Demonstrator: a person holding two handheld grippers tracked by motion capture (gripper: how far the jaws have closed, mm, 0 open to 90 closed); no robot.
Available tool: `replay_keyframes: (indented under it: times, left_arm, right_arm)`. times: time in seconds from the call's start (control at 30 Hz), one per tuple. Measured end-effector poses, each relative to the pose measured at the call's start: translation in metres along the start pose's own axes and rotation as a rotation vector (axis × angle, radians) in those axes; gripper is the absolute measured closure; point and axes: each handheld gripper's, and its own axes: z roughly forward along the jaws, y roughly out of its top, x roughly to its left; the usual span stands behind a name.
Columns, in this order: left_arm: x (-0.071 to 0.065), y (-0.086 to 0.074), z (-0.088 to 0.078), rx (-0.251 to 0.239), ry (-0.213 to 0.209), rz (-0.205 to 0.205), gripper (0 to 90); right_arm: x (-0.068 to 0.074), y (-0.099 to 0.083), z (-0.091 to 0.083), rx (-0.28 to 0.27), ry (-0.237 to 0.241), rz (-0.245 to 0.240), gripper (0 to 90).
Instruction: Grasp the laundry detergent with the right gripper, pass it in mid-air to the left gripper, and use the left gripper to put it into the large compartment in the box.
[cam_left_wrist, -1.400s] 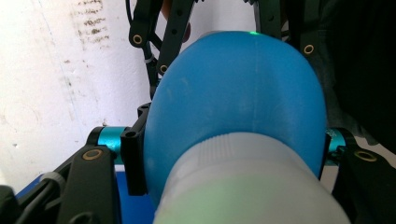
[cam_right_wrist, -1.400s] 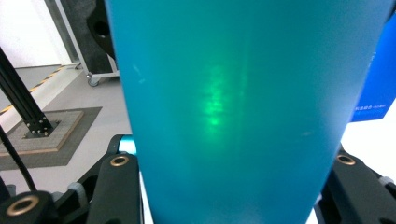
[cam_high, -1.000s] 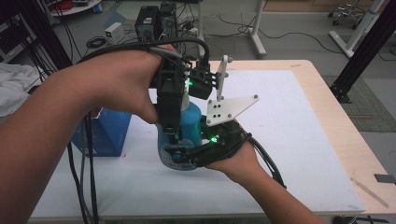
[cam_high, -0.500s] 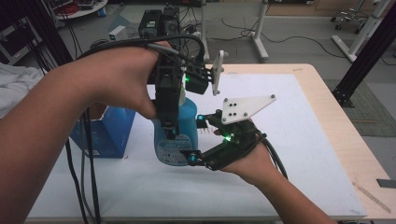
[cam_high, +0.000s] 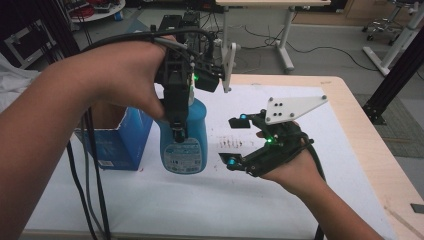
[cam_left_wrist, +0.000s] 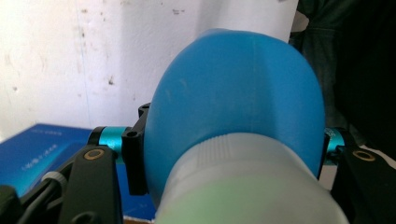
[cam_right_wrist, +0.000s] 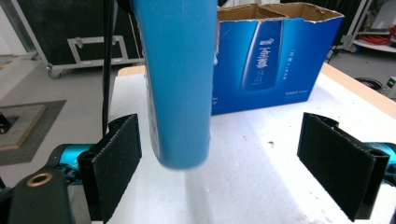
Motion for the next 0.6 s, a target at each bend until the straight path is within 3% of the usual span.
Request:
replay_keyframes:
  times: [0.07,0.13,0.17,0.33,0.47,0.6]
  left_arm:
    - [0.003,-0.005,-0.004,-0.011,-0.002,-0.029,37.8]
    - [0.005,-0.009,-0.007,-0.01,-0.001,-0.047,37.7]
    - [0.006,-0.011,-0.009,-0.009,0.001,-0.056,37.7]
    - [0.013,-0.021,-0.018,-0.01,-0.007,-0.114,37.7]
    - [0.022,-0.034,-0.032,-0.029,-0.022,-0.204,37.7]
    - [0.032,-0.051,-0.052,-0.054,-0.021,-0.328,37.7]
  right_arm:
    - [-0.003,0.003,-0.004,0.005,-0.008,0.004,10.8]
    - [-0.006,0.006,-0.007,0.02,-0.029,0.005,0.6]
    - [-0.007,0.007,-0.008,0.036,-0.047,0.017,0.7]
    - [-0.009,0.013,-0.011,0.077,-0.042,0.0,0.7]
    - [-0.012,0.018,-0.012,0.133,-0.024,-0.006,0.7]
    - [-0.017,0.025,-0.015,0.203,-0.003,-0.018,0.7]
